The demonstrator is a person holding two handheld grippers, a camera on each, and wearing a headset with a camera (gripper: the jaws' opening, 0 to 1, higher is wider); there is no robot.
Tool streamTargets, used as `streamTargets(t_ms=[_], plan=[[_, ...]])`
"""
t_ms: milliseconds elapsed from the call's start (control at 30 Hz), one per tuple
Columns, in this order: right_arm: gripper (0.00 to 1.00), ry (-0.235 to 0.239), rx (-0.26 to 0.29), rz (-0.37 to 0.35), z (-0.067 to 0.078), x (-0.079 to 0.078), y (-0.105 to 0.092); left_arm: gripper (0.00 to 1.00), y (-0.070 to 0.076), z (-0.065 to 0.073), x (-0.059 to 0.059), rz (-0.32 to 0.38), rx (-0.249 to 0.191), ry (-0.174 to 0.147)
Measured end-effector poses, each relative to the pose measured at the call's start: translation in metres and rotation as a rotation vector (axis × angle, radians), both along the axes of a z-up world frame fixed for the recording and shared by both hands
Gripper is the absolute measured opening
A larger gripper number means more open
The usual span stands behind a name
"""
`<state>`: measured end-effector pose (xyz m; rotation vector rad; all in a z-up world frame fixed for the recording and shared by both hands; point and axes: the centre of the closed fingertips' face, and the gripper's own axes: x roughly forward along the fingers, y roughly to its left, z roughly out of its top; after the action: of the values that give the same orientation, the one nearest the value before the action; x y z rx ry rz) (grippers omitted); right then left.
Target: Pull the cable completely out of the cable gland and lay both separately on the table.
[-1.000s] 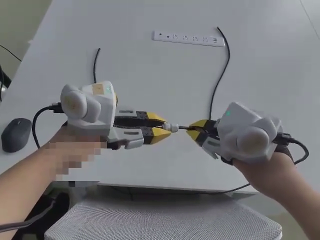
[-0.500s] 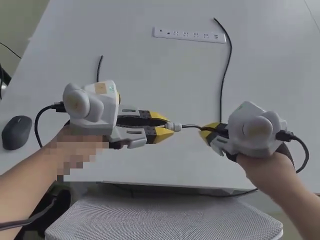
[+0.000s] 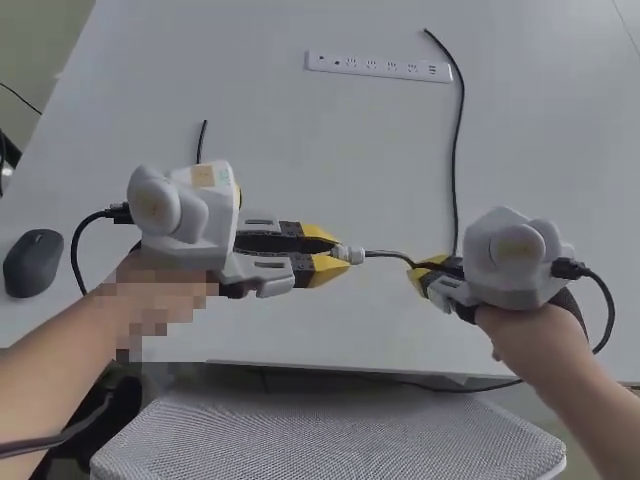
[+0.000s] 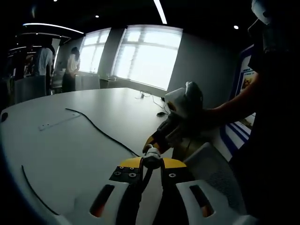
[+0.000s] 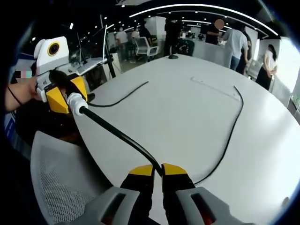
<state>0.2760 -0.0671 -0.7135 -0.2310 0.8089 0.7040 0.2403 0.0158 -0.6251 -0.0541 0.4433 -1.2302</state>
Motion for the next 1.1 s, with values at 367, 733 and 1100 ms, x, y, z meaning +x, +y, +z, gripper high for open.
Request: streamTargets(t_ms=[367, 733, 1100], plan=[[0.1, -0.065, -0.031, 0.111, 0.019, -0.016, 0.004, 0.15, 0.001, 0.002, 0.001, 0.008, -0.004, 0.006], [0.15, -0.29, -0.145, 0.333, 0.072, -0.027, 0.053, 0.15, 0.0, 0.003, 0.002, 0.012, -0.002, 0.012], [0.06, -0.393, -0.234, 0.468, 0.073, -0.029, 0.075, 0.15, 0.002, 0.001, 0.0, 0.015, 0.002, 0.02]])
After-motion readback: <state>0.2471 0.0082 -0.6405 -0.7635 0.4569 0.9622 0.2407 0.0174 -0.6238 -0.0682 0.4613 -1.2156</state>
